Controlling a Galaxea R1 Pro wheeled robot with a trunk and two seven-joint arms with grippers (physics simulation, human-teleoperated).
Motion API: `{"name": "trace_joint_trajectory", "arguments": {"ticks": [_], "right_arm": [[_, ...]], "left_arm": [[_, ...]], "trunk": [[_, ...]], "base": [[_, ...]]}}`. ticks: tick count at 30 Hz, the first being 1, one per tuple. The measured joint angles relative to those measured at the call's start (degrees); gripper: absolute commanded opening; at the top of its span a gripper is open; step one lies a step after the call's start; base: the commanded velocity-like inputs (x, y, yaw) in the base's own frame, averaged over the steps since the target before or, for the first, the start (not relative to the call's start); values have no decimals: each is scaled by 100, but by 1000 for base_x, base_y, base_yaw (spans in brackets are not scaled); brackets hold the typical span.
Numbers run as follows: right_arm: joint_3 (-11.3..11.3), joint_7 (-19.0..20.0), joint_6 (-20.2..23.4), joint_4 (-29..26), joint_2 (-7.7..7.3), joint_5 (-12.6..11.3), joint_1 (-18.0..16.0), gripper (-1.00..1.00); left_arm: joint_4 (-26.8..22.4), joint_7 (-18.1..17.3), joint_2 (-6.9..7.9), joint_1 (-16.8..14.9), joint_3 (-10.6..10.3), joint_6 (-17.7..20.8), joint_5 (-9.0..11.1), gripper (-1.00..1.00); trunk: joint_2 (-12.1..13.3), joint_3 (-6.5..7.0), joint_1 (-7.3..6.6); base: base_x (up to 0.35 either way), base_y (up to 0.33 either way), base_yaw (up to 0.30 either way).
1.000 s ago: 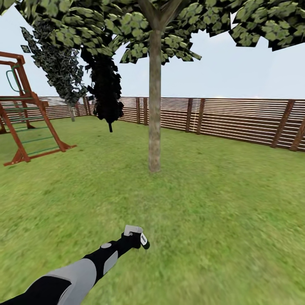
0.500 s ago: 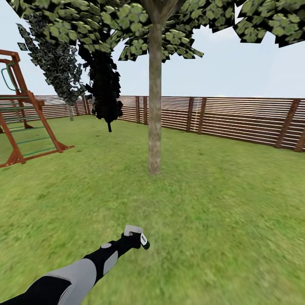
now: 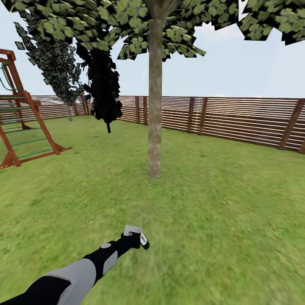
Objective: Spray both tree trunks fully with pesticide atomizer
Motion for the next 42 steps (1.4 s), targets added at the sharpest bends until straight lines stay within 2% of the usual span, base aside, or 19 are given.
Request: {"name": "trace_joint_trajectory", "arguments": {"ticks": [5, 7, 10, 12, 13, 15, 19, 21, 23, 25, 28, 30, 31, 32, 35, 38, 39, 41, 42], "right_arm": [[-21, 22, -11, -134, -14, -24, -10, 100], [-29, 45, 12, -603, -11, -30, -16, 100], [-19, 28, 526, -1402, -6, -32, -27, 100], [-13, 3, 1208, -2344, -12, -27, -77, 100], [-9, -14, 1300, -2551, -12, -22, -88, 100], [-10, -222, 1540, -2973, 5, -10, -420, 100], [-7, -475, 1629, -2565, 34, -15, -1219, 100], [5, -499, 1606, -2412, 115, -14, -1374, 100], [25, -515, 1398, -2320, 359, -5, -1467, 100], [28, -527, 1251, -2284, 500, 1, -1496, 100], [27, -538, 1115, -2228, 633, 0, -1524, 100], [26, -536, 1092, -2224, 644, 0, -1525, 100], [-4, -552, 569, -2233, 618, -5, -1526, 100], [-23, -679, 325, -2233, 564, -15, -1526, 100], [-32, -1279, 119, -2231, 459, -11, -1526, 100], [-31, -1414, 440, -2276, 427, 19, -1564, 100], [-20, -1377, 1022, -2366, 402, 60, -1731, 100], [-2, -1114, 1561, -2425, 308, 100, -1981, 100], [-4, -791, 1805, -2446, 212, 115, -2168, 100]], "left_arm": [[8, 0, -1, 0, -2, 0, 0, -100], [10, 0, -9, 0, -3, 0, 0, -100], [10, 0, -13, 0, -2, 0, 0, -100], [18, 0, -14, 0, -4, 0, -1, -100], [19, 0, -14, 0, -2, 0, 0, -100], [26, 1, -15, 0, -2, 0, 0, -100], [29, 0, -15, 0, -2, 0, 0, -100], [32, 0, -15, 0, -2, 0, 0, -100], [35, 0, -15, 0, -1, 0, 0, -100], [36, 0, -15, 0, -1, -3, 0, -100], [44, -1, -1, 0, 4, -8, -2, -100], [39, -3, 12, 0, 8, -8, -1, -100], [12, -5, 45, -1, 12, -8, 5, -100], [7, -3, 51, 0, 5, -9, 1, -100], [3, -11, 55, 0, -2, -10, -3, -100], [-5, -54, 55, 0, -37, -3, -14, -100], [-37, -154, 62, 0, -56, 9, -25, -100], [-147, -493, 103, 0, -68, 41, -48, -100], [-268, -864, 188, -1, -66, 132, -83, -100]], "trunk": [[0, 0, 0], [-1, 1, 0], [-1, 0, 0], [0, 1, 0], [-1, 0, 0], [0, 2, 1], [0, 1, 0], [0, 0, 1], [0, 0, 3], [0, 0, 3], [0, 0, 4], [0, 0, 4], [0, 0, 4], [0, 0, 4], [0, 0, 4], [0, 0, 4], [0, 2, 4], [0, 1, 4], [0, 2, 4]], "base": [[350, 0, 0], [350, 0, 0], [350, 0, 0], [350, 0, 0], [350, 0, 0], [350, 0, 0], [348, 0, 0], [241, 0, 0], [111, 0, 0], [52, 0, 0], [12, 0, 0], [1, 0, 0], [0, 0, 0], [0, 0, 0], [0, 0, 0], [0, 0, 0], [0, 0, 0], [0, 0, 0], [0, 0, 0]]}}
